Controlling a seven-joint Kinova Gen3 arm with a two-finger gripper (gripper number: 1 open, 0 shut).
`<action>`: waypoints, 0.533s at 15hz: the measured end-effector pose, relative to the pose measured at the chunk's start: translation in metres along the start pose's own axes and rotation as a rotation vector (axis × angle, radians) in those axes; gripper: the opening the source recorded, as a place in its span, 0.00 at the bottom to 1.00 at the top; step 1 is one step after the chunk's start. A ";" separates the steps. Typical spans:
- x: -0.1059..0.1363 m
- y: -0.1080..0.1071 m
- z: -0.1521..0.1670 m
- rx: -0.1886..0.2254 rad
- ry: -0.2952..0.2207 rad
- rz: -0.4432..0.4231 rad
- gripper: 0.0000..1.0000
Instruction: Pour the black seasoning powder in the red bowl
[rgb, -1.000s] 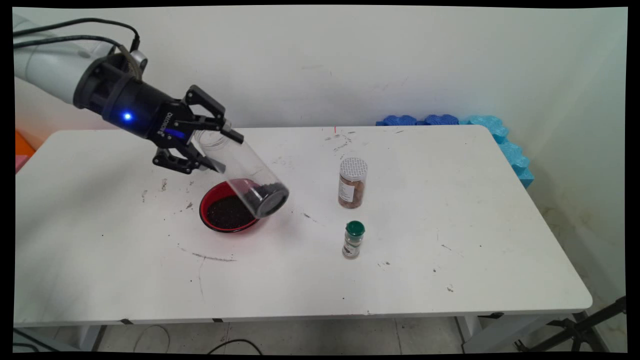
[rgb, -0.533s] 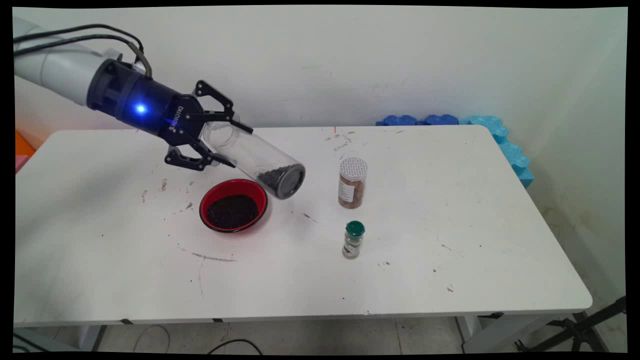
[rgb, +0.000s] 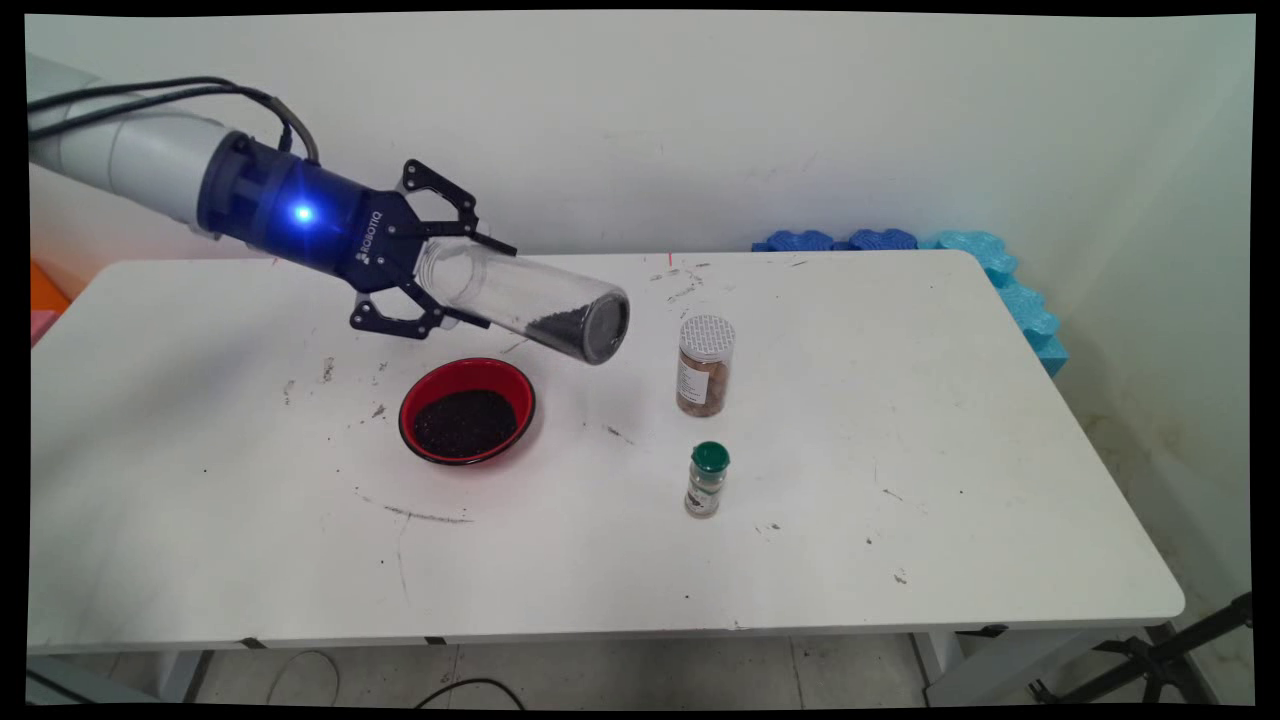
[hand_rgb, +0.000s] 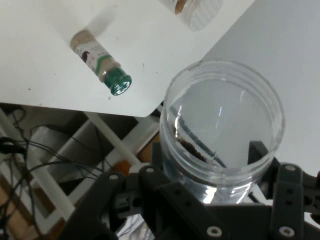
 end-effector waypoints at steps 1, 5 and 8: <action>0.002 -0.001 0.001 -0.007 0.001 -0.019 0.00; 0.009 -0.005 0.004 -0.035 0.011 -0.105 0.00; 0.013 -0.007 0.004 -0.050 0.012 -0.161 0.00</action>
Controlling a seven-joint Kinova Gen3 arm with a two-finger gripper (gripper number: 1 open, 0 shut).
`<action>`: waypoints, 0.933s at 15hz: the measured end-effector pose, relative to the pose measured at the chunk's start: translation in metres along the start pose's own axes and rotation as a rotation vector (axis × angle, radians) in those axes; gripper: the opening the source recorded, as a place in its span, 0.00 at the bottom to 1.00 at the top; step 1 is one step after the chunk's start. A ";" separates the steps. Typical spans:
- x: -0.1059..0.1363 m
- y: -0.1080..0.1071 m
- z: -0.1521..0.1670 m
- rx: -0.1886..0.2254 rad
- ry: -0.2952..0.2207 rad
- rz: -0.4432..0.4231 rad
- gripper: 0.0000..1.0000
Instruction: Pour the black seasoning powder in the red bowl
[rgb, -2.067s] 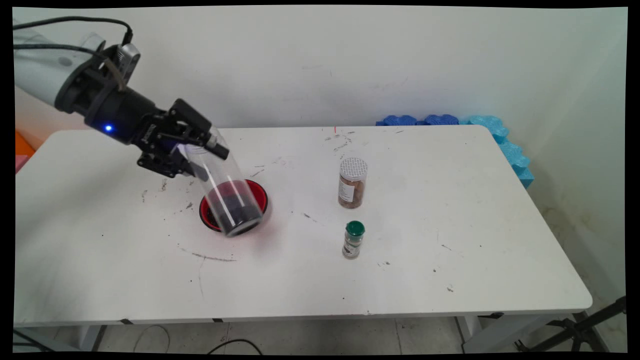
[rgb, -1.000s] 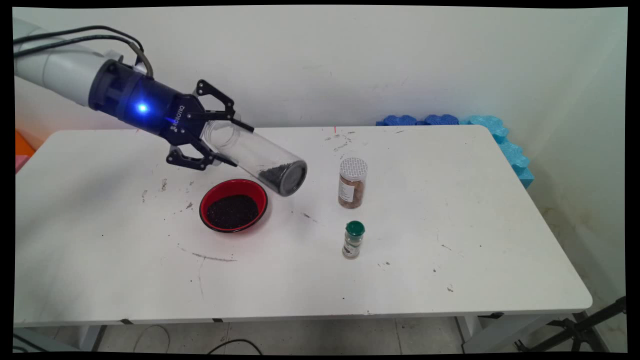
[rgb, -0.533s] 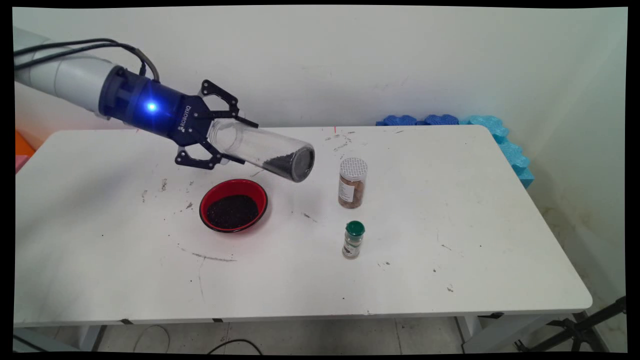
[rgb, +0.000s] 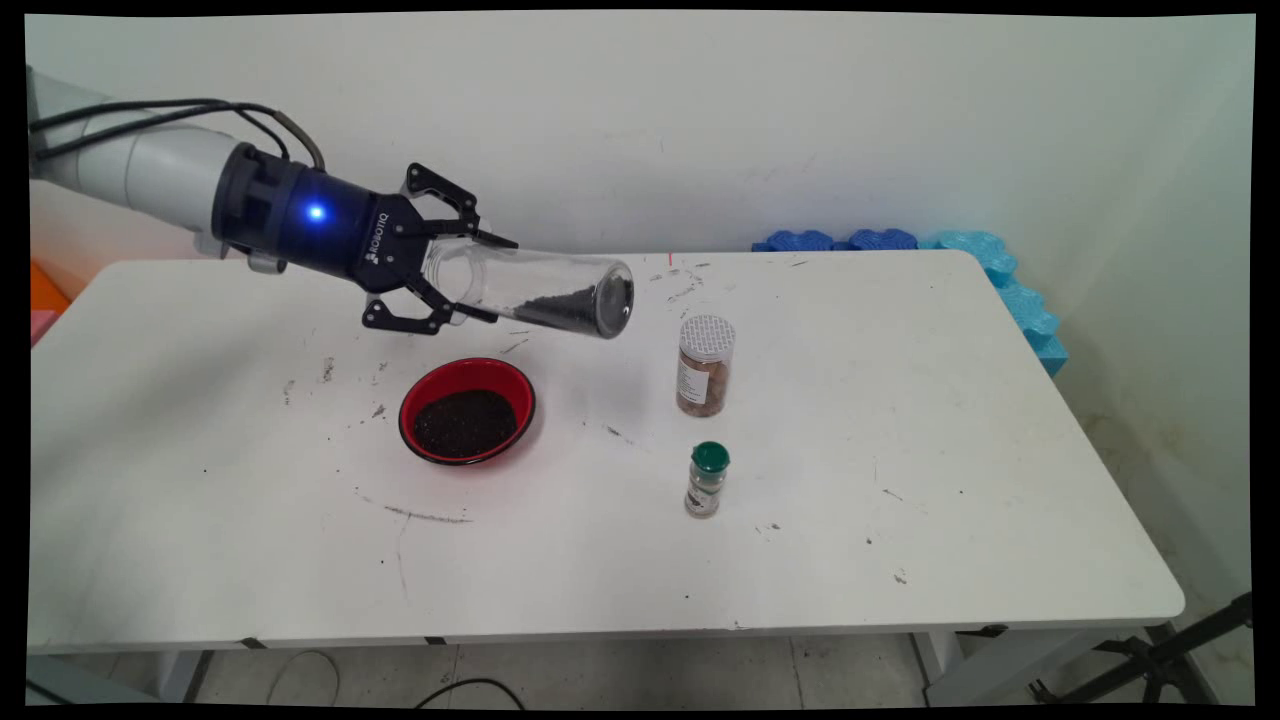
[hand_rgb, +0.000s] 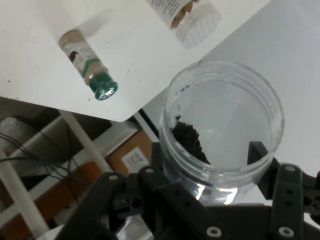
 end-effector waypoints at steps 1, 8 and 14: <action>0.002 -0.001 0.000 -0.006 0.000 -0.021 0.00; 0.010 -0.008 0.002 -0.022 -0.010 -0.150 0.00; 0.015 -0.016 0.004 -0.021 -0.023 -0.255 0.00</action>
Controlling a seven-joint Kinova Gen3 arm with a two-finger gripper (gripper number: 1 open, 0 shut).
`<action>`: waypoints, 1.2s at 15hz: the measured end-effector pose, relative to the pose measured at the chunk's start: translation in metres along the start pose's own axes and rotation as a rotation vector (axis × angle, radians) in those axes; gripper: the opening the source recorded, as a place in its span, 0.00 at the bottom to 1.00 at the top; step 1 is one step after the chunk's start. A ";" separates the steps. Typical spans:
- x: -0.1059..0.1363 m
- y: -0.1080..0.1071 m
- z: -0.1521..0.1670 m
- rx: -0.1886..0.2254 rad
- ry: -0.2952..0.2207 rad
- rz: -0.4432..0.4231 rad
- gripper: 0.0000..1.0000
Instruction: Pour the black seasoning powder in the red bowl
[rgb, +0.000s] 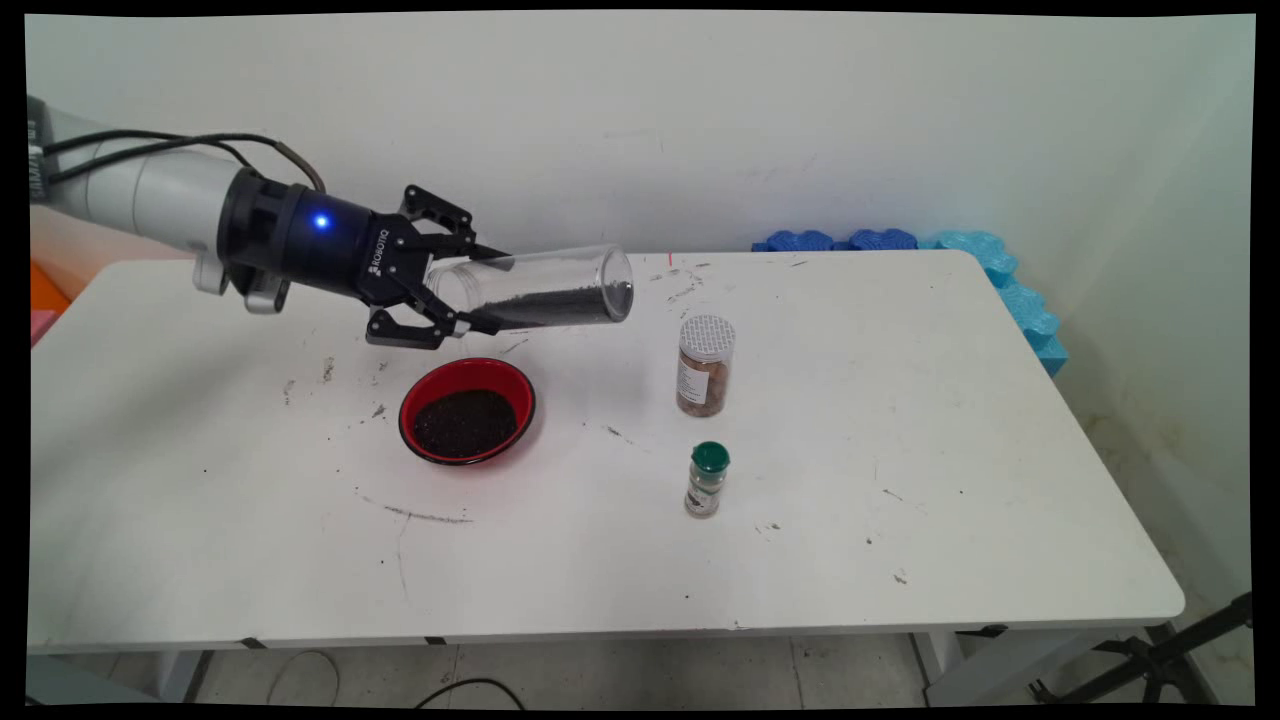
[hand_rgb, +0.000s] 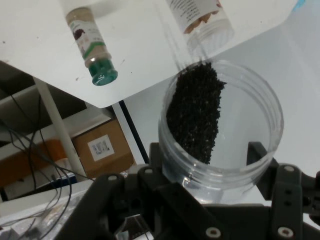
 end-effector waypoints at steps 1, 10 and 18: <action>0.001 -0.001 0.000 0.001 -0.002 -0.016 0.00; 0.013 -0.006 -0.001 0.005 -0.006 -0.137 0.00; 0.016 -0.007 0.000 -0.010 -0.022 -0.240 0.00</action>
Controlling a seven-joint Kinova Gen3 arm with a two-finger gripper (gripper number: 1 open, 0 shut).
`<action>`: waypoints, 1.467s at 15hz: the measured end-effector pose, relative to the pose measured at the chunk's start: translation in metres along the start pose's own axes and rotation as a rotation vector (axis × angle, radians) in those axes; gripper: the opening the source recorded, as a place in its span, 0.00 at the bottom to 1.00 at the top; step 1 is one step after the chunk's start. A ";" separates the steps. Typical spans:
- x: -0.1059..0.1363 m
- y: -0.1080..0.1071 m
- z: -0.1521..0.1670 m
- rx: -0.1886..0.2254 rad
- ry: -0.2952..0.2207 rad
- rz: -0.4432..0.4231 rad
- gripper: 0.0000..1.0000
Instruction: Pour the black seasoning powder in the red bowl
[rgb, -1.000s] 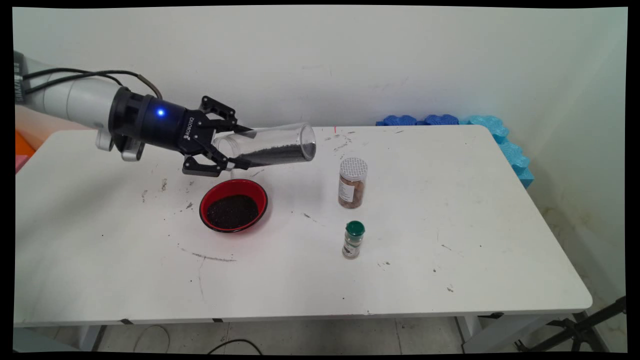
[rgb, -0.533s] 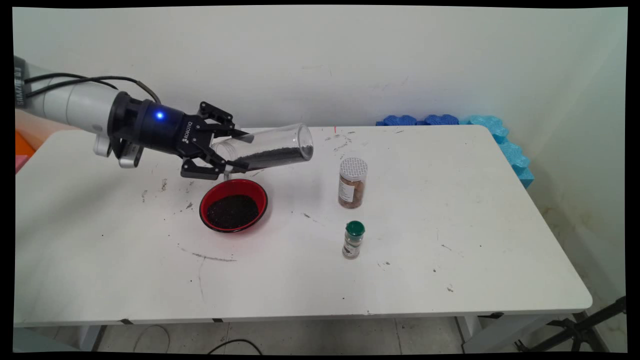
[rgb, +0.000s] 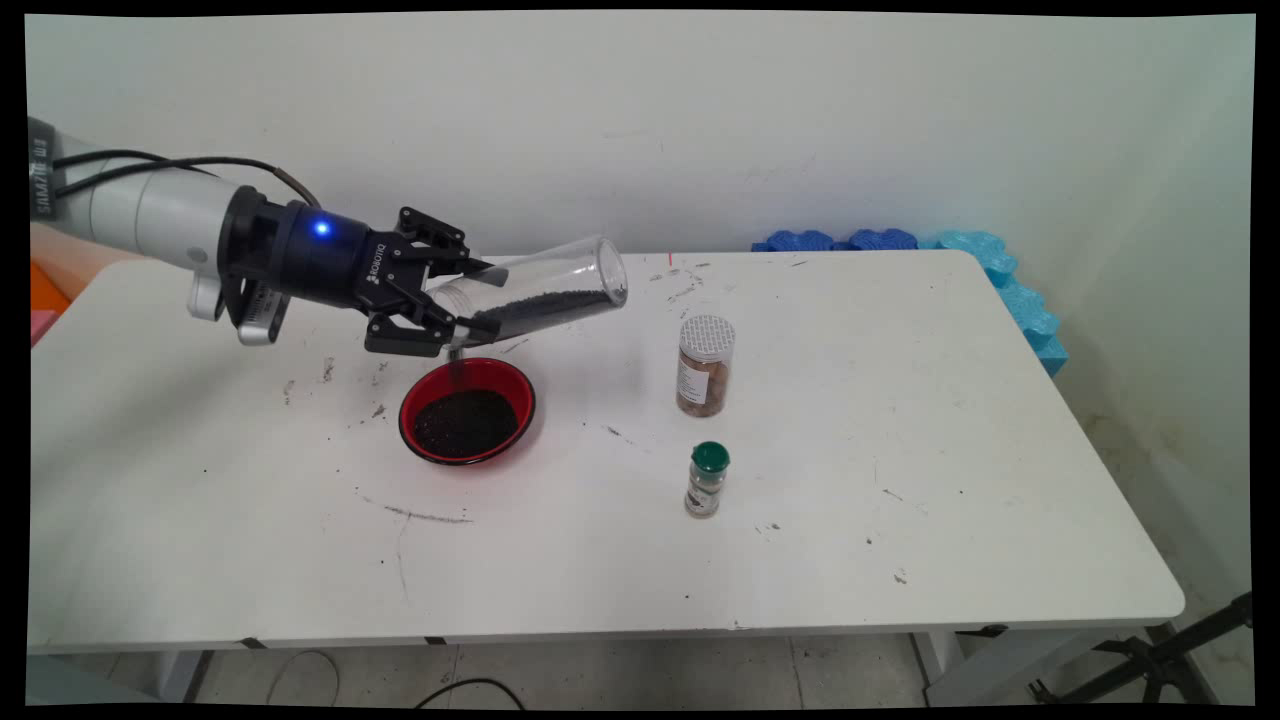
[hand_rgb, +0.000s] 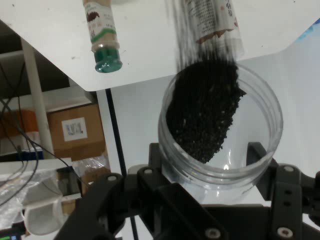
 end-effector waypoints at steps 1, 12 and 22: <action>0.000 0.000 0.000 -0.002 -0.003 -0.012 0.00; 0.001 0.002 0.002 -0.027 -0.040 -0.108 0.00; 0.004 0.005 0.004 -0.049 -0.069 -0.156 0.00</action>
